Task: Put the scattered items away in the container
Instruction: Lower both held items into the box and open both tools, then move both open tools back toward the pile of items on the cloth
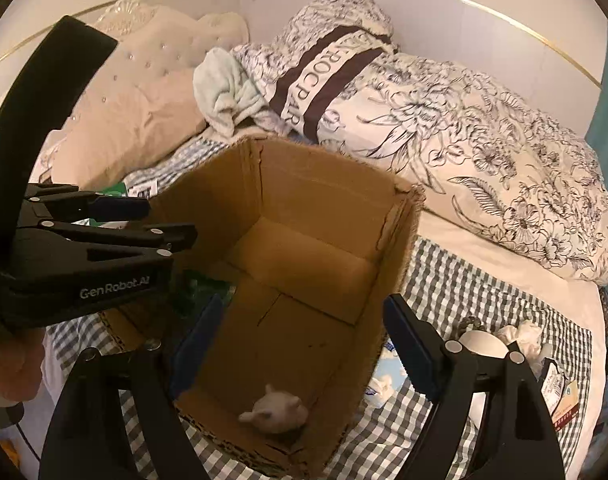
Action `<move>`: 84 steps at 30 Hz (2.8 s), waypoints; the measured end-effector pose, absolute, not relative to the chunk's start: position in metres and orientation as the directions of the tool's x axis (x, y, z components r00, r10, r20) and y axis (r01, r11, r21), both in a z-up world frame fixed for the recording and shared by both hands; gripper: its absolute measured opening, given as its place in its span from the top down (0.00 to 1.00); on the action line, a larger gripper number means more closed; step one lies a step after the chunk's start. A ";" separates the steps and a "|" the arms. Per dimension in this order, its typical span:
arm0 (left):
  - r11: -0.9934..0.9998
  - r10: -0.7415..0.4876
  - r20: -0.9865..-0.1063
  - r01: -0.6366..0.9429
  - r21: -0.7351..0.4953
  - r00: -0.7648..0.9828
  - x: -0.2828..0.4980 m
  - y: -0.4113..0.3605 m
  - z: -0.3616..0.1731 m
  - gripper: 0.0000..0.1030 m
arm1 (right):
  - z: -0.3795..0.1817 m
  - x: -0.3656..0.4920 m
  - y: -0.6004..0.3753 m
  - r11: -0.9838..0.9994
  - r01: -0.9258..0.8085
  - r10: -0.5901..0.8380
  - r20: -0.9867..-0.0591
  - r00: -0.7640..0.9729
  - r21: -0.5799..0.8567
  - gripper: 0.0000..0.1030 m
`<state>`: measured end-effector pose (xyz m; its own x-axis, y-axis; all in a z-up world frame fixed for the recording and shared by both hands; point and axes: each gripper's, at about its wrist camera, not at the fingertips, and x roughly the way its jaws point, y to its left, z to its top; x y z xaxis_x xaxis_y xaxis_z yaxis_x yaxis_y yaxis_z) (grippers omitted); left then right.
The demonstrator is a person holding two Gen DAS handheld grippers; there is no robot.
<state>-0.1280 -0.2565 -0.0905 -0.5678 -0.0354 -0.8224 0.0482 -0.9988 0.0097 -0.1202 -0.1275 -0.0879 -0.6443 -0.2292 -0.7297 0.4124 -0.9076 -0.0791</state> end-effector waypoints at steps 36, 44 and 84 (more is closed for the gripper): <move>-0.999 0.005 -0.643 -0.029 0.026 -0.766 -0.077 -0.176 -0.003 0.25 | 0.011 -0.049 -0.017 -0.973 0.230 -0.219 -0.468 -0.856 0.034 0.08; -0.999 0.026 -0.615 -0.042 0.010 -0.788 -0.071 -0.150 0.005 0.12 | 0.020 -0.029 0.021 -0.981 0.182 -0.192 -0.431 -0.882 0.066 0.03; -0.970 0.182 -0.597 -0.243 0.023 -0.781 -0.082 -0.019 -0.034 0.00 | -0.012 0.003 0.193 -0.996 -0.058 0.016 -0.489 -0.872 0.072 0.00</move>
